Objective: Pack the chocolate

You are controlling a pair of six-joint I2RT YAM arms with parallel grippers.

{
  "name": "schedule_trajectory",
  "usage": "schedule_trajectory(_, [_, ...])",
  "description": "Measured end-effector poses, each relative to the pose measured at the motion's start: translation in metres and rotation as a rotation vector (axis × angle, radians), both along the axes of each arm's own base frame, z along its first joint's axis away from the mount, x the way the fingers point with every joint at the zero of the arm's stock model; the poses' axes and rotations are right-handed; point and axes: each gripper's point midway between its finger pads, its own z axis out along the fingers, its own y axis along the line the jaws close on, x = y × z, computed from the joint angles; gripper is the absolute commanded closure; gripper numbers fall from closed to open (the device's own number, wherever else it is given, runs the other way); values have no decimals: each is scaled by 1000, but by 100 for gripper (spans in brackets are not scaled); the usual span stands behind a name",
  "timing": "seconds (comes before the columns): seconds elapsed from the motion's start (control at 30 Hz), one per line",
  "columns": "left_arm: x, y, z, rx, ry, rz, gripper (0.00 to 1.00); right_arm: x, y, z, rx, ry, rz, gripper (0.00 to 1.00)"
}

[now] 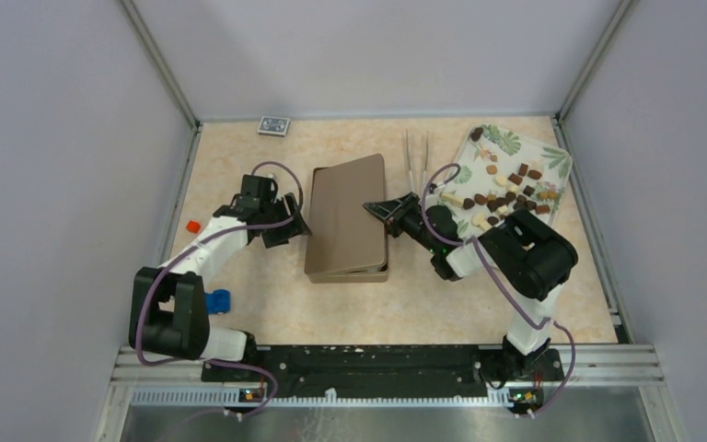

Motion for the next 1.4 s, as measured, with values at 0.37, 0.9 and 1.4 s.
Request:
schedule_trajectory(0.37, [-1, -1, 6, -8, -17, -5, 28, -2, 5, -2, 2, -80, 37, 100])
schedule_trajectory(0.9, [-7, 1, 14, 2, -29, -23, 28, -13, 14, -14, 16, -150, 108, 100])
schedule_trajectory(1.4, [-7, 0, 10, 0, -10, -27, 28, -4, 16, -4, 31, -177, 83, 100])
